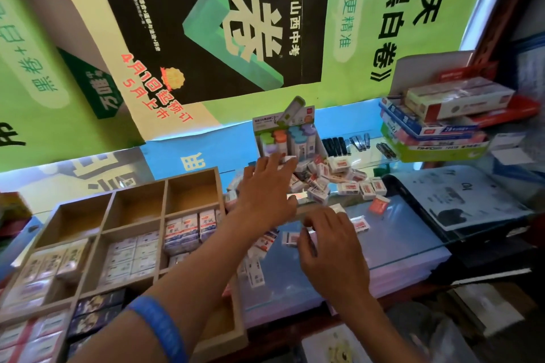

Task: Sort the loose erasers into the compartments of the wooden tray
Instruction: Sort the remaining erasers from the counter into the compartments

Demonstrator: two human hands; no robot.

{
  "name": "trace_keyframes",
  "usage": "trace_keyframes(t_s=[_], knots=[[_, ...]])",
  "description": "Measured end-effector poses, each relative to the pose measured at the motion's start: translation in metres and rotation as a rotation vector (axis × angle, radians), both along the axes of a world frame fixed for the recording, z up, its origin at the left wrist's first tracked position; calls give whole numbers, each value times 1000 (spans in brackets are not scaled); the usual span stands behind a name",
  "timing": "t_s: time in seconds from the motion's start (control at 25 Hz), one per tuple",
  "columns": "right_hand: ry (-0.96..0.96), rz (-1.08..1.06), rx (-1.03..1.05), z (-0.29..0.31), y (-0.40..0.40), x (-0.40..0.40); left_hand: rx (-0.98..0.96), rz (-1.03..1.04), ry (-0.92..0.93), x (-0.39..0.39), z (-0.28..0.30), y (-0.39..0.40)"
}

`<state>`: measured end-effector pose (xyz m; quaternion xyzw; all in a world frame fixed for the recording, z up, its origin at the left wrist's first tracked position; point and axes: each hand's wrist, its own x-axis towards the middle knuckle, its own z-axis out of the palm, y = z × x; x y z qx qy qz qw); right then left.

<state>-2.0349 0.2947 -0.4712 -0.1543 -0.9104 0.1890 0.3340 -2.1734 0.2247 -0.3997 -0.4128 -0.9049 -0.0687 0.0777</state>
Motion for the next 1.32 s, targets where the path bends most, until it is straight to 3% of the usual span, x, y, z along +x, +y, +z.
trace_keyframes(t_s=[0.12,0.4,0.64,0.84,1.0,1.16,1.32], knots=[[27,-30,16,-3,1,-1,-64,17,-41,-13,-12,22],[90,-19,58,-4,1,-2,125,-41,65,-4,-17,18],[78,2,-8,-5,2,-1,86,-176,-4,30,-12,-7],[58,-14,-20,-5,2,-2,478,71,-187,1,9,-19],[26,-34,-27,-6,1,-2,272,273,-264,-69,20,-19],[10,-38,-23,-7,1,-3,-19,248,-455,-98,9,-6],[15,-40,-12,-8,1,-4,17,174,-468,-103,7,-6]])
